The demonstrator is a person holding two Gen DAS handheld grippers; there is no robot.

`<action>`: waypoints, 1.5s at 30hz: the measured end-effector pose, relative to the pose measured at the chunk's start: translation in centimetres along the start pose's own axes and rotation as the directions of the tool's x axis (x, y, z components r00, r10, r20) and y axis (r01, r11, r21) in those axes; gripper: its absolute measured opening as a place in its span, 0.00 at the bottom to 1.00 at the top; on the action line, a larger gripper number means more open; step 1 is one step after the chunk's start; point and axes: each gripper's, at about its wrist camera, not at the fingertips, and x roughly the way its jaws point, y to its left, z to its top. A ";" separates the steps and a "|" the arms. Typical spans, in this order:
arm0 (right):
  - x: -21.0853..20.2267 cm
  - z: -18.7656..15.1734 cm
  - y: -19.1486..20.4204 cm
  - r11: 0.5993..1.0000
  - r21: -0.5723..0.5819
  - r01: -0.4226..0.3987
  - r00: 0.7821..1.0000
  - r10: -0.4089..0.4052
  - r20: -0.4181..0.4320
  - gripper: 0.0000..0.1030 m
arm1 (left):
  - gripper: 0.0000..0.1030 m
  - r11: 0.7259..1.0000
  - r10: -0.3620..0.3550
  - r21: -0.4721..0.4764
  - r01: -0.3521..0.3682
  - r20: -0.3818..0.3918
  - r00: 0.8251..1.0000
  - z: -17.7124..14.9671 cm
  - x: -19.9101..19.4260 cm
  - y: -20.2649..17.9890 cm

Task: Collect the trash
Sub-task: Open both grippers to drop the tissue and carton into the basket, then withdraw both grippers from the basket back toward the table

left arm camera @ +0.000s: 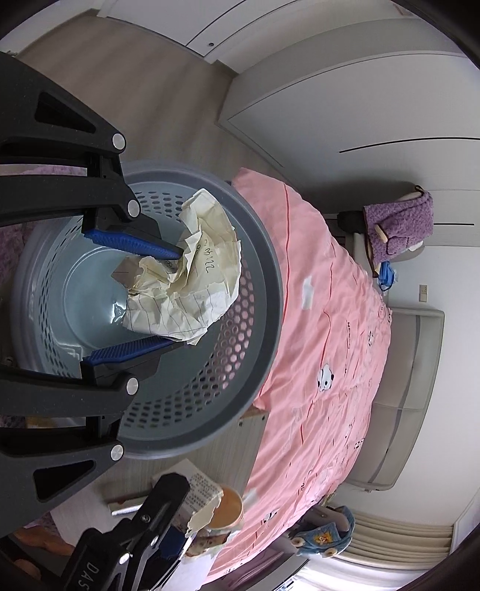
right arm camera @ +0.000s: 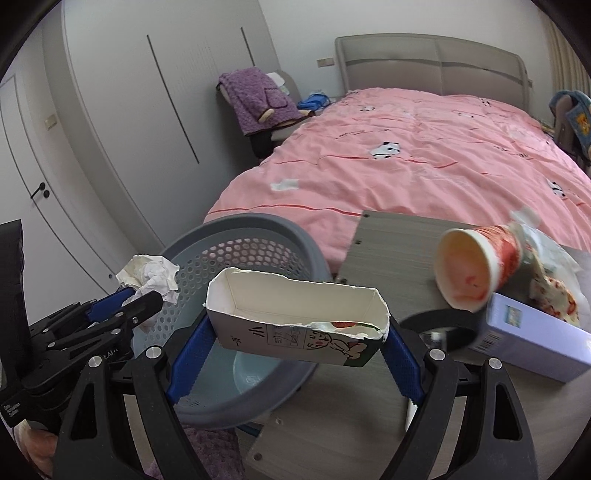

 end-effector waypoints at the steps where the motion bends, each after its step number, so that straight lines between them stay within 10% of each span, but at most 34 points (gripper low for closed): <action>1: 0.3 0.1 0.2 1.000 -0.006 -0.007 1.000 0.007 -0.006 0.80 | 0.40 1.000 0.005 -0.001 -0.005 -0.003 1.000 0.0 0.3 0.3; 45: 1.9 0.2 1.4 0.999 -0.036 -0.020 1.000 0.019 -0.016 0.93 | 0.64 0.995 0.079 -0.067 -0.079 -0.009 0.997 -1.1 0.5 2.5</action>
